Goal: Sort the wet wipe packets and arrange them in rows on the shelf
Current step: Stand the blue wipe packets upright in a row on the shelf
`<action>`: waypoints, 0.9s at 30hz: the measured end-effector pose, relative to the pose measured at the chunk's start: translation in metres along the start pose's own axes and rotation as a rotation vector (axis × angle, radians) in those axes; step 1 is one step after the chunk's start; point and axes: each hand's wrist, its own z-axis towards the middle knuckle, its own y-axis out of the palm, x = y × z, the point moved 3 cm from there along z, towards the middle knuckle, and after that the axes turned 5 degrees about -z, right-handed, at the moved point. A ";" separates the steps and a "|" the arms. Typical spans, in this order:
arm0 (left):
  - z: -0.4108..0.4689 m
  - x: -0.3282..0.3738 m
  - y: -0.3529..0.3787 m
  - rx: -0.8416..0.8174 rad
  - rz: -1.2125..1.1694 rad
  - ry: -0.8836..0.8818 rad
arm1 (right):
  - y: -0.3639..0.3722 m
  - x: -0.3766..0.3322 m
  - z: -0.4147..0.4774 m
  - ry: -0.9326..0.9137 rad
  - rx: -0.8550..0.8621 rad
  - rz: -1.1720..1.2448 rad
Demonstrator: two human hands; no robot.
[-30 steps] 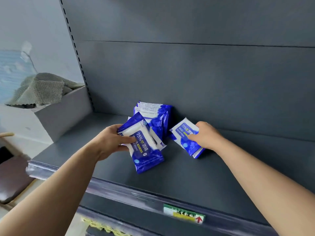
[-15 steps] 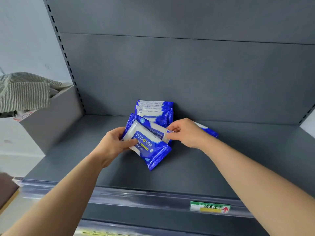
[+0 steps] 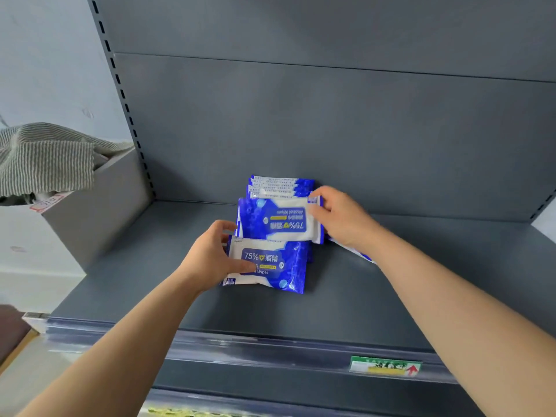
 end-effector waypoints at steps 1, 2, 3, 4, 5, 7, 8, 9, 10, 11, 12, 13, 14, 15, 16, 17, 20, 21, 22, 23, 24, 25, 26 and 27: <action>0.000 0.000 -0.003 0.005 0.041 0.003 | -0.008 -0.002 0.001 0.011 0.025 0.013; 0.000 -0.001 -0.007 0.012 0.062 0.010 | -0.015 -0.004 0.002 0.015 0.034 -0.001; -0.001 0.000 -0.009 0.021 0.053 0.019 | -0.022 -0.006 0.002 0.008 0.037 -0.031; -0.002 0.000 -0.012 0.034 0.024 0.024 | -0.028 -0.008 0.002 -0.006 0.044 -0.063; -0.002 0.000 -0.014 0.049 -0.015 0.026 | -0.034 -0.011 0.001 -0.017 0.063 -0.093; -0.001 0.000 -0.017 0.064 -0.088 -0.003 | -0.043 -0.014 0.001 -0.021 0.104 -0.113; -0.001 0.001 -0.017 0.048 -0.129 -0.023 | -0.046 -0.016 0.001 -0.013 0.100 -0.097; -0.001 0.002 -0.016 0.021 -0.183 -0.035 | -0.047 -0.016 0.002 0.004 0.076 -0.080; -0.001 0.005 -0.015 -0.007 -0.242 -0.038 | -0.047 -0.016 0.002 0.029 0.040 -0.078; -0.001 0.007 -0.013 -0.024 -0.284 -0.032 | -0.045 -0.015 0.001 0.055 -0.004 -0.089; -0.001 0.011 -0.012 -0.029 -0.303 -0.021 | -0.042 -0.015 0.000 0.077 -0.053 -0.106; -0.001 0.013 -0.011 -0.030 -0.312 -0.006 | -0.037 -0.014 -0.002 0.097 -0.107 -0.115; -0.001 0.015 -0.010 -0.029 -0.327 0.006 | -0.032 -0.015 -0.004 0.111 -0.159 -0.111; 0.000 0.016 -0.008 -0.034 -0.352 0.014 | -0.028 -0.016 -0.006 0.118 -0.204 -0.096; 0.000 0.018 -0.006 -0.050 -0.377 0.019 | -0.023 -0.017 -0.008 0.118 -0.236 -0.077; 0.000 0.020 -0.004 -0.073 -0.391 0.022 | -0.019 -0.020 -0.009 0.113 -0.260 -0.059; 0.000 0.028 0.005 -0.129 -0.380 0.025 | -0.002 -0.027 -0.008 0.076 -0.290 -0.009; 0.001 0.030 0.007 -0.129 -0.370 0.021 | 0.005 -0.029 -0.006 0.060 -0.289 0.005; 0.001 0.032 0.009 -0.121 -0.356 0.018 | 0.012 -0.031 -0.004 0.045 -0.284 0.017; 0.002 0.032 0.010 -0.107 -0.335 0.017 | 0.017 -0.032 -0.002 0.035 -0.272 0.031; 0.003 0.032 0.010 -0.090 -0.319 0.017 | 0.019 -0.032 -0.002 0.034 -0.249 0.057; 0.004 0.030 0.010 -0.069 -0.312 0.017 | 0.020 -0.031 -0.002 0.040 -0.219 0.082; 0.005 0.028 0.010 -0.046 -0.319 0.013 | 0.020 -0.029 -0.003 0.052 -0.187 0.079; 0.005 0.024 0.009 -0.024 -0.337 0.003 | 0.019 -0.025 -0.005 0.071 -0.171 0.040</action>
